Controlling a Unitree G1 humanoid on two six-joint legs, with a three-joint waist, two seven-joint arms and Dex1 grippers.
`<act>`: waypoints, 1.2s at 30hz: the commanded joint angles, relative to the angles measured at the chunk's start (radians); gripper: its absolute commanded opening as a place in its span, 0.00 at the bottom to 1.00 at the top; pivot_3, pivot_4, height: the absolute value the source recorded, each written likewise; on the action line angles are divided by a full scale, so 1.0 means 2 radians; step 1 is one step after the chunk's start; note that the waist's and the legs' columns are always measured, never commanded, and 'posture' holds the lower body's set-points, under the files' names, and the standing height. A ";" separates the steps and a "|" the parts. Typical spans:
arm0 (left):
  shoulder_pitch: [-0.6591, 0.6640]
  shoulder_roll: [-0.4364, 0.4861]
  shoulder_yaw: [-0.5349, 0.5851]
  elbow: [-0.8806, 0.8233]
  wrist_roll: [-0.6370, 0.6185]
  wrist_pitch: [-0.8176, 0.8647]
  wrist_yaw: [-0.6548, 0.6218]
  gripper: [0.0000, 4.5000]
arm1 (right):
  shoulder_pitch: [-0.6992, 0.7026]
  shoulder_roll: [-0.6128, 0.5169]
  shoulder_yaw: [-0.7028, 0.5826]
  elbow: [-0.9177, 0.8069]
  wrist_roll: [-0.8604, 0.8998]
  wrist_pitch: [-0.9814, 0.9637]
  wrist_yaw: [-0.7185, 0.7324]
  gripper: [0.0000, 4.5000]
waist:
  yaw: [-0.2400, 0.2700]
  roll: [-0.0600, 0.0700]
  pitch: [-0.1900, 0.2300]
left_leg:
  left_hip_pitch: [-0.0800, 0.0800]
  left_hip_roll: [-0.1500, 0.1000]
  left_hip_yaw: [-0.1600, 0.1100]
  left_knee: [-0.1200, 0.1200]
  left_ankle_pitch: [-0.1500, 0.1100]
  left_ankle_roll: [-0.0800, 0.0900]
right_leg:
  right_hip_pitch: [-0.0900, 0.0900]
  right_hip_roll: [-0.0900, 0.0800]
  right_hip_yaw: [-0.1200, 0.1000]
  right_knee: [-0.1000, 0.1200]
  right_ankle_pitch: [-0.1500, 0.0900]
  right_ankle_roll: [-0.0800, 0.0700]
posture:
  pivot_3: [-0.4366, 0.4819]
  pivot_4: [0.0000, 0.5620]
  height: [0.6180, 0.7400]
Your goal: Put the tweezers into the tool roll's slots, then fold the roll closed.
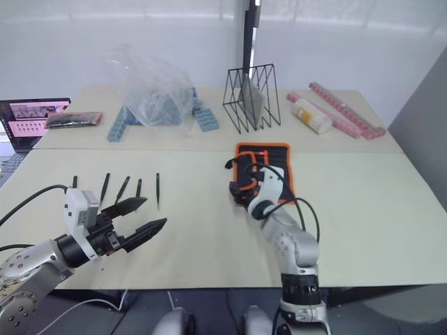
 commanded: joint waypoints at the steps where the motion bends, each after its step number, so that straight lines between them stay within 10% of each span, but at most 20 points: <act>1: 0.002 0.003 0.000 -0.012 -0.002 -0.008 -0.002 1.00 | -0.007 -0.003 -0.009 -0.005 -0.002 -0.019 0.002 0.67 | 0.000 0.000 0.000 | 0.000 0.000 0.000 0.000 0.000 0.000 | 0.000 0.000 0.000 0.000 0.000 0.000 | 0.48 0.27 0.54; 10: -0.003 0.004 -0.005 -0.014 -0.006 -0.005 0.000 1.00 | -0.001 -0.004 -0.008 0.006 -0.008 -0.047 0.012 0.00 | -0.001 0.000 0.000 | 0.000 0.000 0.000 0.000 0.000 0.000 | 0.000 0.000 0.000 0.000 0.000 0.000 | 0.48 0.27 0.54; 18: -0.007 0.005 -0.002 -0.014 -0.002 -0.006 0.005 1.00 | -0.001 -0.016 0.005 -0.011 0.000 -0.044 0.052 0.00 | -0.001 0.000 0.000 | 0.000 0.000 -0.001 0.000 0.000 0.000 | 0.000 0.000 0.000 0.000 0.000 0.000 | 0.48 0.27 0.54; 25: -0.056 0.015 -0.030 0.035 0.018 -0.017 -0.022 1.00 | 0.001 -0.133 0.108 -0.073 -0.026 -0.057 0.194 0.00 | 0.001 0.000 0.000 | -0.001 0.000 -0.001 0.000 0.000 0.000 | 0.000 0.000 -0.001 -0.001 0.000 0.000 | 0.48 0.27 0.54; 36: -0.247 0.063 -0.169 0.261 0.131 -0.120 -0.232 1.00 | 0.057 -0.303 0.236 -0.124 -0.090 -0.196 0.417 0.00 | 0.004 0.000 0.000 | -0.001 0.000 -0.003 0.000 0.000 0.000 | 0.001 0.000 -0.004 -0.003 0.000 0.000 | 0.48 0.27 0.54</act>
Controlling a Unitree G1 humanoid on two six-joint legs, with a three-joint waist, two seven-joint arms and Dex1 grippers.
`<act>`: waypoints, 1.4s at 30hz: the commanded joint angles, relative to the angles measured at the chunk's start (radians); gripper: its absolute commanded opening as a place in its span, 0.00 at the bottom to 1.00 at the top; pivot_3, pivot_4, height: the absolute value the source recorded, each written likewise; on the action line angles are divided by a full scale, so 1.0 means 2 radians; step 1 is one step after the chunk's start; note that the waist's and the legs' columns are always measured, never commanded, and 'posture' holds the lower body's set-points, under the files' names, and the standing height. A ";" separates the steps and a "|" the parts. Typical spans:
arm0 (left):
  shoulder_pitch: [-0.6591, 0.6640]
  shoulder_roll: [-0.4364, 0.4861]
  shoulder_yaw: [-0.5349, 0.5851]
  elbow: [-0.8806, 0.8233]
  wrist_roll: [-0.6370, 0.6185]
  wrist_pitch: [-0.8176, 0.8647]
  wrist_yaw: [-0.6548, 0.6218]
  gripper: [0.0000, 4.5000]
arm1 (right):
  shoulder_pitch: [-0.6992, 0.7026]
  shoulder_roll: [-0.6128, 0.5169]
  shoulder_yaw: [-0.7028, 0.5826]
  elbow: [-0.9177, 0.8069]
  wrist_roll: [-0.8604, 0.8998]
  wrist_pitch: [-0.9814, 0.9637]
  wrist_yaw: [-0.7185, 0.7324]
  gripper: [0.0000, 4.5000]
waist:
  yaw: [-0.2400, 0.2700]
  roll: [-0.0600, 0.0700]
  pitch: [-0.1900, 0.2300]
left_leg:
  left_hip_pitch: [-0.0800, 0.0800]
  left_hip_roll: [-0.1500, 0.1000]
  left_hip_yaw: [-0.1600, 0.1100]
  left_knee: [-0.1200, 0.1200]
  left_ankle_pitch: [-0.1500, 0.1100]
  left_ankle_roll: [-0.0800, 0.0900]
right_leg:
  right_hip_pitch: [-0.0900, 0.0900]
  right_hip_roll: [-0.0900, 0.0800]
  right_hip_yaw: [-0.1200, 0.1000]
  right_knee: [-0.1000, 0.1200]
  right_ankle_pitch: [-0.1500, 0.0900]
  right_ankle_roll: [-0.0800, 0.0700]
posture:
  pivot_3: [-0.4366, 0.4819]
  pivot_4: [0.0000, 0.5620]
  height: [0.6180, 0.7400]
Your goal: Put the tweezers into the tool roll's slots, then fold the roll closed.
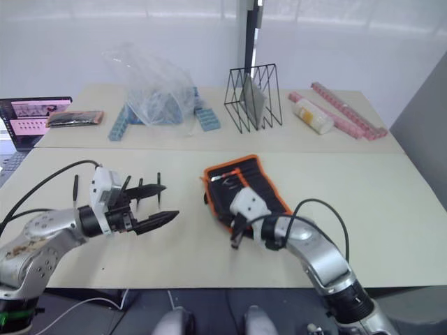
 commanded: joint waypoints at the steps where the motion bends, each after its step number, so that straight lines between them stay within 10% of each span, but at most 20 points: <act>1: -0.063 0.007 -0.046 0.082 0.060 -0.071 -0.075 1.00 | 0.004 -0.013 0.013 -0.013 -0.019 -0.045 0.033 0.00 | 0.001 0.000 0.000 | 0.000 0.000 0.000 0.000 0.000 0.000 | 0.000 0.000 0.000 0.000 0.000 0.000 | 0.48 0.27 0.54; 13: -0.312 -0.046 -0.166 0.486 0.265 -0.470 -0.231 1.00 | 0.017 -0.018 0.012 -0.005 -0.051 -0.071 0.050 0.00 | 0.016 0.000 0.000 | -0.001 0.000 0.000 0.002 0.000 0.000 | 0.000 0.000 0.000 -0.001 0.000 0.000 | 0.48 0.27 0.54; 25: -0.349 -0.119 -0.173 0.564 0.306 -0.616 -0.228 1.00 | 0.034 -0.029 0.000 -0.023 -0.058 -0.063 0.049 0.00 | 0.018 0.000 0.000 | -0.003 0.000 -0.001 0.005 -0.001 0.001 | 0.000 0.000 -0.001 0.000 0.000 0.000 | 0.48 0.27 0.54; 39: -0.289 -0.102 -0.181 0.540 0.335 -0.672 -0.205 0.01 | 0.041 -0.036 0.000 -0.039 -0.053 -0.049 0.059 0.00 | 0.018 0.000 0.000 | -0.003 0.000 -0.001 0.005 -0.001 0.001 | 0.000 0.000 -0.001 0.001 0.000 0.000 | 0.48 0.27 0.54; 42: -0.274 -0.092 -0.186 0.529 0.354 -0.683 -0.181 0.00 | 0.041 -0.033 -0.005 -0.051 -0.037 -0.029 0.060 0.00 | 0.018 0.000 0.000 | -0.003 0.000 -0.002 0.005 -0.001 0.001 | 0.000 0.000 -0.001 0.001 0.000 0.000 | 0.48 0.27 0.54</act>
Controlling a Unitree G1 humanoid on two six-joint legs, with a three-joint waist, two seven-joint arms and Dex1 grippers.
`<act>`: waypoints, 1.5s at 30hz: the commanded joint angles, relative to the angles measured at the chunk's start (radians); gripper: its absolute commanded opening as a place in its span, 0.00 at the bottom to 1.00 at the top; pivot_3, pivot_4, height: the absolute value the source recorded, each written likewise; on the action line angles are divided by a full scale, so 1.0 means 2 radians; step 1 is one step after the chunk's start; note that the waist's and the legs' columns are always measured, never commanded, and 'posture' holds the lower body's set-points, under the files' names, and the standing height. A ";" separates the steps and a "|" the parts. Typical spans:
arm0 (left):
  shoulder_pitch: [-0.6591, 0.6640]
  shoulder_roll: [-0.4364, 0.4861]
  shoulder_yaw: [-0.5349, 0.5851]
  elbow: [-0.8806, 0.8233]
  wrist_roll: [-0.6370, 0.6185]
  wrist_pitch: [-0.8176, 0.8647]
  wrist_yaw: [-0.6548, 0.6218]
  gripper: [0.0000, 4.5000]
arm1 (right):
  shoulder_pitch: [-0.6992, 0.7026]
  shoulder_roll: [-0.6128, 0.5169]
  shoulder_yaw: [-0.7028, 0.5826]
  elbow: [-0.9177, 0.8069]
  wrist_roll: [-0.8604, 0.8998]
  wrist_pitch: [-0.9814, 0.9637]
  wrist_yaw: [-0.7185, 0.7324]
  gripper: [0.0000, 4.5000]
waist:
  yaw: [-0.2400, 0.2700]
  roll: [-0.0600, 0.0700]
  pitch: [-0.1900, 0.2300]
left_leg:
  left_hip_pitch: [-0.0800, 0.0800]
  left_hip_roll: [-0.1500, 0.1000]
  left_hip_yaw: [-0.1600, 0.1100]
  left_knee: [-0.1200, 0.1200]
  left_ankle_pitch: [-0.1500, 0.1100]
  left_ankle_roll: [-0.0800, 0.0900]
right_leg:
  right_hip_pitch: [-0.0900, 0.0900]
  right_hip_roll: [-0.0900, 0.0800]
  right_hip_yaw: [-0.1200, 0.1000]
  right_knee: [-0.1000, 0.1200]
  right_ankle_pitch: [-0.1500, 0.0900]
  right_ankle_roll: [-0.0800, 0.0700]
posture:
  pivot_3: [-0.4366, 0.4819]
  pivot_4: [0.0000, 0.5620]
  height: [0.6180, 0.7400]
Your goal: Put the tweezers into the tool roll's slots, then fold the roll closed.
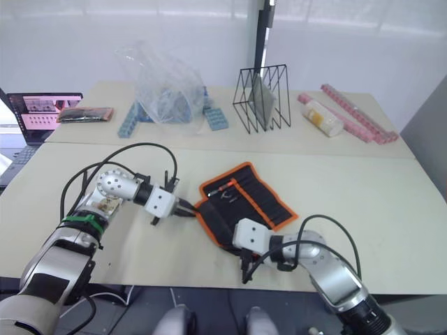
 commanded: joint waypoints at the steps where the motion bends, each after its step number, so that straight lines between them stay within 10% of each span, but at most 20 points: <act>1: 0.009 0.014 -0.005 -0.016 0.025 -0.018 0.036 0.00 | 0.000 0.004 -0.021 -0.038 0.033 0.029 0.003 0.00 | 0.000 0.000 0.000 | 0.000 0.000 0.000 0.000 0.000 0.000 | 0.000 0.000 0.000 0.000 0.000 0.000 | 0.48 0.27 0.54; 11: 0.021 0.025 -0.018 -0.016 0.045 -0.032 0.077 0.00 | -0.022 0.041 -0.085 -0.057 0.131 0.140 -0.030 0.63 | 0.000 0.000 0.000 | 0.001 0.000 0.000 0.001 0.000 0.000 | 0.000 0.000 0.000 0.003 0.000 0.000 | 0.48 0.27 0.54; 16: 0.025 0.030 -0.023 -0.021 0.044 -0.032 0.081 0.00 | -0.038 0.081 -0.100 -0.017 0.138 0.159 -0.068 0.63 | -0.002 0.000 0.000 | 0.001 0.000 0.000 0.001 0.000 0.000 | 0.000 0.000 0.000 0.003 0.000 0.000 | 0.48 0.27 0.54; 25: 0.025 0.034 -0.029 -0.023 0.041 -0.025 0.080 0.00 | -0.030 0.107 -0.057 0.041 0.095 0.131 -0.091 0.01 | -0.003 0.000 0.000 | 0.001 0.000 0.000 0.001 0.000 0.000 | 0.000 0.000 0.000 0.003 0.000 0.000 | 0.48 0.27 0.54; 32: 0.032 0.040 -0.025 -0.041 0.008 0.023 0.047 0.00 | -0.023 0.106 -0.024 0.085 0.061 0.126 -0.093 0.01 | -0.007 0.000 0.000 | 0.001 0.000 0.000 0.001 0.000 0.000 | 0.000 0.000 0.000 0.003 0.000 0.000 | 0.48 0.27 0.54; 45: 0.095 0.069 0.085 -0.305 -0.272 0.600 0.005 0.92 | -0.028 0.105 -0.004 0.110 0.043 0.124 -0.083 0.00 | -0.011 0.000 0.000 | 0.002 0.001 -0.001 0.001 0.000 0.000 | 0.001 0.001 -0.001 0.004 0.000 0.000 | 0.48 0.27 0.54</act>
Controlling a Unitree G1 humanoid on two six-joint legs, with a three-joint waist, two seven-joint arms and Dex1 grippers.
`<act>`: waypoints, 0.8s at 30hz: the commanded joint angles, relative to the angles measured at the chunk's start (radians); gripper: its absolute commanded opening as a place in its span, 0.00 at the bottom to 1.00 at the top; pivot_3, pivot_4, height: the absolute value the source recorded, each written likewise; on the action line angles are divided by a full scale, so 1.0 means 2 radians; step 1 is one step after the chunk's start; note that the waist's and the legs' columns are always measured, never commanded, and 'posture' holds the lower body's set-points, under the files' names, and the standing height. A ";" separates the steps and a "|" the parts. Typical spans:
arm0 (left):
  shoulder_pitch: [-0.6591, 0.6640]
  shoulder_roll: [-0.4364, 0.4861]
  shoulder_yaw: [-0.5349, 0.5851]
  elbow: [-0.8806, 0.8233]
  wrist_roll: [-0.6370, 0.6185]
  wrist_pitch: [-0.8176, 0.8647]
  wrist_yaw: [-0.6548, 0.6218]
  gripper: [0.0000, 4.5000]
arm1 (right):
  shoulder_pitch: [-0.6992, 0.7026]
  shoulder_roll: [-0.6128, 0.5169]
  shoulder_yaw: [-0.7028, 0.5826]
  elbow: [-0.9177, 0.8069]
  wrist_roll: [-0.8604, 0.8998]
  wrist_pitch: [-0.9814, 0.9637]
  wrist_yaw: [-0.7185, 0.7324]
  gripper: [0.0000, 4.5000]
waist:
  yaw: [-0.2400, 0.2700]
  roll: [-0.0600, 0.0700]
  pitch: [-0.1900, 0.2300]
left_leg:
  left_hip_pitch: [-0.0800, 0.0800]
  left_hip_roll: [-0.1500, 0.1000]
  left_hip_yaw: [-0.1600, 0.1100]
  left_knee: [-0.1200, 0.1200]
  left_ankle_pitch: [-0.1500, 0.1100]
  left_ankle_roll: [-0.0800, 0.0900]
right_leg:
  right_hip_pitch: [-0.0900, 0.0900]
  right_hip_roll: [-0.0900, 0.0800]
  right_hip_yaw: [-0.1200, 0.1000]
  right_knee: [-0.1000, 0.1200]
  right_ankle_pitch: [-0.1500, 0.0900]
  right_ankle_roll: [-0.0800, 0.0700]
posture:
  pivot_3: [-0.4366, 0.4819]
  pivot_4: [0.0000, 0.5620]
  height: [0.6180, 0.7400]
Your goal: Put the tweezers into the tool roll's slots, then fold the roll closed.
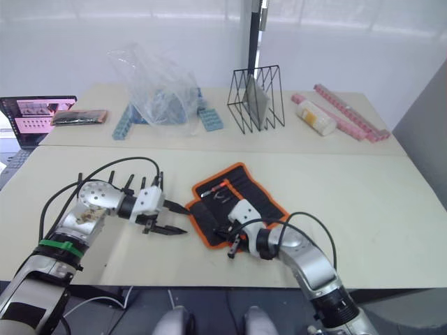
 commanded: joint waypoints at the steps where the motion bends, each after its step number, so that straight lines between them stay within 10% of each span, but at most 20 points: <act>1: -0.007 -0.016 0.045 -0.051 -0.057 0.105 0.045 0.99 | 0.009 -0.003 0.017 0.016 -0.014 0.009 0.002 0.00 | 0.000 0.000 0.000 | 0.001 0.000 0.000 0.000 0.000 0.000 | 0.001 0.000 0.000 0.000 0.000 0.000 | 0.48 0.27 0.54; 5: 0.013 -0.066 0.060 -0.087 -0.055 0.153 0.136 0.94 | 0.011 -0.001 0.022 0.013 -0.017 0.007 0.007 0.00 | 0.002 0.000 0.000 | 0.001 0.000 0.000 0.000 0.000 0.000 | 0.001 0.000 0.000 0.000 0.000 0.000 | 0.48 0.27 0.54; 18: 0.082 -0.106 -0.031 -0.065 0.100 0.098 0.248 0.01 | 0.003 -0.011 0.023 -0.008 -0.014 0.017 0.025 0.00 | 0.003 0.000 -0.001 | 0.001 -0.001 -0.001 0.000 0.000 0.000 | 0.001 0.000 0.000 0.000 0.000 0.000 | 0.48 0.27 0.54; 24: 0.090 -0.122 -0.040 -0.038 0.124 0.086 0.264 0.01 | -0.035 0.007 -0.008 -0.016 0.022 0.032 0.038 0.00 | 0.005 0.000 -0.002 | 0.007 -0.001 -0.001 -0.001 0.000 0.000 | 0.008 0.000 0.000 -0.003 0.000 0.000 | 0.48 0.27 0.54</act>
